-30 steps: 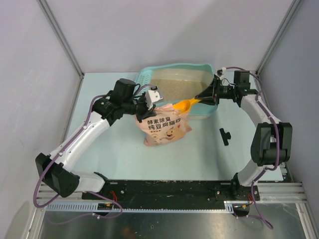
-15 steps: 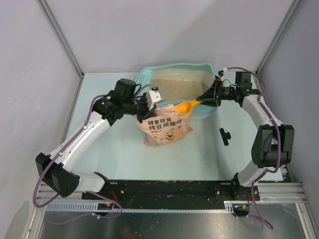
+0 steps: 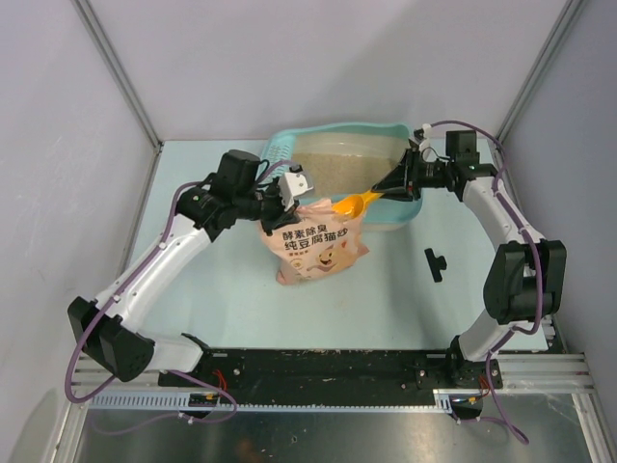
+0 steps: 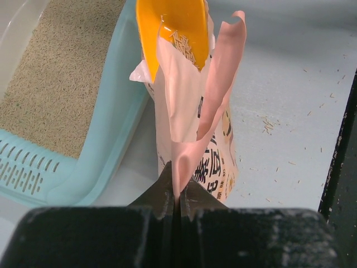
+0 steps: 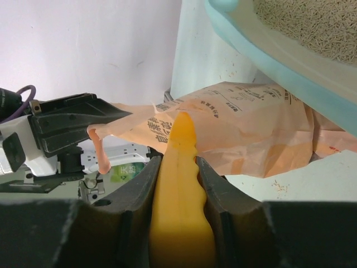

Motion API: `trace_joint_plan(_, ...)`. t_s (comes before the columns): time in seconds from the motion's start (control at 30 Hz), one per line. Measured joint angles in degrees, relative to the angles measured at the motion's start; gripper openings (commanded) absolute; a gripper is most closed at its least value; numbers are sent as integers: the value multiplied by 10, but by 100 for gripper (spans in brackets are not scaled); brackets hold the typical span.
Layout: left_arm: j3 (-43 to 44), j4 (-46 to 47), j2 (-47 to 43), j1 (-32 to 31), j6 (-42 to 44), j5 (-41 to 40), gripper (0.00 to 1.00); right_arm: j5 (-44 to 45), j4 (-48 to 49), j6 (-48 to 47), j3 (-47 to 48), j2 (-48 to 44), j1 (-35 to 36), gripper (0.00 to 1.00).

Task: Fill the litter box with clean litter

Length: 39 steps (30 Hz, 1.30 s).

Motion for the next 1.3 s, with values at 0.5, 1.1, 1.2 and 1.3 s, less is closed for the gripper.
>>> trace_joint_plan(0.5, 2, 5, 1, -6, 5, -10, 0, -5, -26, 26, 24, -10, -17, 0)
trace_joint_plan(1.1, 10, 2, 12, -7, 4, -10, 0, -11, -59, 7, 50, -12, -50, 0)
trace_joint_plan(1.2, 10, 2, 12, -7, 4, -11, 0, -45, -57, 21, 45, 9, -68, 0)
trace_joint_plan(1.3, 10, 2, 12, -9, 4, -12, 0, -70, -53, 31, 45, 26, -76, 0)
